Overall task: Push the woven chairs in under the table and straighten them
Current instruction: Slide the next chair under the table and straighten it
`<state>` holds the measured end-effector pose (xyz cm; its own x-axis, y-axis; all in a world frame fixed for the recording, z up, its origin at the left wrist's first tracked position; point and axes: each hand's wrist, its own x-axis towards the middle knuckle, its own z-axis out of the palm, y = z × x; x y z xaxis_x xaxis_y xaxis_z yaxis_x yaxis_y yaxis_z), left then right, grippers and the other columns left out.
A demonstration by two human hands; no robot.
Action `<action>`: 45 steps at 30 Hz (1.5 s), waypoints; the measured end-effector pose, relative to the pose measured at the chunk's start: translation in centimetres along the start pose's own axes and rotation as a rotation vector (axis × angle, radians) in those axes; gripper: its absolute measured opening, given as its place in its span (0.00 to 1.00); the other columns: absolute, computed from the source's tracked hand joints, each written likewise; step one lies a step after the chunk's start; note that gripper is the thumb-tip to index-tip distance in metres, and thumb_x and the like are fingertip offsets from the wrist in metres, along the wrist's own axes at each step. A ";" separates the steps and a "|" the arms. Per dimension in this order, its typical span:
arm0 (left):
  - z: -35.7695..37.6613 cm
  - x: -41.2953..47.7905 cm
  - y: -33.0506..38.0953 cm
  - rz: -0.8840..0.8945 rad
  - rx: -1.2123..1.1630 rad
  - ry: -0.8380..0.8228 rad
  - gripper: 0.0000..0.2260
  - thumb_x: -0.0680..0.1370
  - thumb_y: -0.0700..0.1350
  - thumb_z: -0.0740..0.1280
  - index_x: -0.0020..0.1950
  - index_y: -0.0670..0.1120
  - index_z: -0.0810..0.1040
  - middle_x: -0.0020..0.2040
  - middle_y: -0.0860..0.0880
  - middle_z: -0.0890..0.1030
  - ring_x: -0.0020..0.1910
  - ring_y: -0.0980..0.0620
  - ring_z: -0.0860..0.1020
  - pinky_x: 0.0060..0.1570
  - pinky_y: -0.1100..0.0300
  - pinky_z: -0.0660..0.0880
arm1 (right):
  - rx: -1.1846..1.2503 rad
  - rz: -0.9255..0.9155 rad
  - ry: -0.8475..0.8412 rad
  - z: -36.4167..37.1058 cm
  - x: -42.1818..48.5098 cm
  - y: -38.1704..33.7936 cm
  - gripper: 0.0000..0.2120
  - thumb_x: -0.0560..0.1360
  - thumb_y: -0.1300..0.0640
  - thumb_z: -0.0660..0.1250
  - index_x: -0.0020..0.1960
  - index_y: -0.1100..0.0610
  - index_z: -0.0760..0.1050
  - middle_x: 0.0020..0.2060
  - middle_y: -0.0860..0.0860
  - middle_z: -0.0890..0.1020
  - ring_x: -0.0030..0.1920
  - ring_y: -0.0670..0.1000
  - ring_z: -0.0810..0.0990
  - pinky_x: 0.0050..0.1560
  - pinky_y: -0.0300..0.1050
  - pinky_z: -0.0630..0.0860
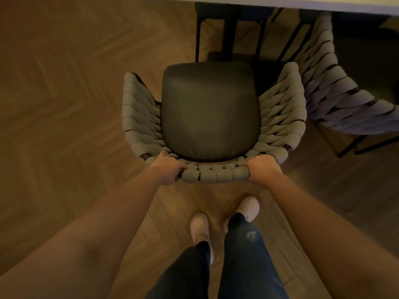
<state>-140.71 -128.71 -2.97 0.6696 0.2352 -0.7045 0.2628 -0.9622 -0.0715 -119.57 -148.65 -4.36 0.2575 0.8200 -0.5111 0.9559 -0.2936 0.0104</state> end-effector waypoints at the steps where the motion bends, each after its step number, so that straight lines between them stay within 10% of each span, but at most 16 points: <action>1: -0.4 0.4 -0.2 -0.010 0.008 0.000 0.19 0.78 0.45 0.62 0.68 0.58 0.69 0.58 0.51 0.79 0.62 0.48 0.75 0.70 0.39 0.53 | 0.014 0.001 0.011 -0.2 0.3 0.3 0.08 0.79 0.51 0.60 0.54 0.50 0.76 0.50 0.49 0.81 0.46 0.50 0.77 0.42 0.42 0.67; 15: -3.5 3.4 -1.3 -0.069 -0.031 -0.081 0.25 0.77 0.47 0.64 0.74 0.55 0.65 0.65 0.51 0.75 0.68 0.48 0.70 0.72 0.33 0.45 | 0.090 -0.040 -0.062 -3.0 2.5 3.1 0.10 0.75 0.51 0.64 0.56 0.49 0.76 0.52 0.51 0.80 0.49 0.52 0.77 0.49 0.47 0.77; 21: -4.4 2.3 -2.4 -0.078 -0.473 -0.086 0.43 0.64 0.77 0.59 0.74 0.57 0.65 0.72 0.51 0.70 0.74 0.49 0.63 0.72 0.38 0.36 | 0.358 -0.170 -0.187 -3.9 1.8 5.5 0.30 0.74 0.41 0.61 0.75 0.49 0.64 0.71 0.53 0.68 0.72 0.55 0.62 0.71 0.51 0.59; 26: -2.3 2.2 -3.3 -0.445 -0.574 0.408 0.28 0.77 0.61 0.63 0.72 0.47 0.71 0.76 0.42 0.63 0.77 0.43 0.53 0.75 0.42 0.46 | 0.650 0.351 0.421 -0.8 -0.5 5.8 0.29 0.74 0.48 0.59 0.73 0.56 0.67 0.76 0.58 0.59 0.78 0.57 0.50 0.76 0.59 0.46; 32: -2.8 2.7 -3.0 -0.860 -1.012 0.601 0.43 0.75 0.43 0.71 0.79 0.40 0.46 0.79 0.41 0.45 0.78 0.42 0.47 0.76 0.47 0.51 | 1.120 0.858 0.641 -1.8 1.3 4.0 0.45 0.74 0.56 0.72 0.79 0.57 0.45 0.78 0.56 0.45 0.77 0.58 0.51 0.70 0.50 0.63; 35: -3.0 3.8 -3.7 -1.068 -1.334 0.594 0.43 0.76 0.42 0.71 0.79 0.41 0.43 0.79 0.41 0.48 0.77 0.41 0.53 0.74 0.49 0.58 | 1.428 1.236 0.521 -2.2 2.3 5.5 0.46 0.73 0.54 0.72 0.79 0.52 0.45 0.78 0.57 0.50 0.74 0.62 0.61 0.68 0.56 0.68; 45: -2.1 4.8 -7.9 -1.290 -2.038 0.421 0.38 0.72 0.44 0.76 0.76 0.40 0.59 0.69 0.41 0.71 0.62 0.41 0.76 0.49 0.48 0.78 | 1.398 1.281 0.349 -2.4 3.1 6.3 0.29 0.73 0.58 0.71 0.69 0.63 0.63 0.62 0.62 0.75 0.61 0.63 0.75 0.56 0.56 0.73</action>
<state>-138.17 -119.71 -4.30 -0.3119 0.5831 -0.7501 0.3480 0.8048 0.4809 -112.41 -146.75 -3.83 0.7892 -0.1761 -0.5883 -0.5257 -0.6890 -0.4989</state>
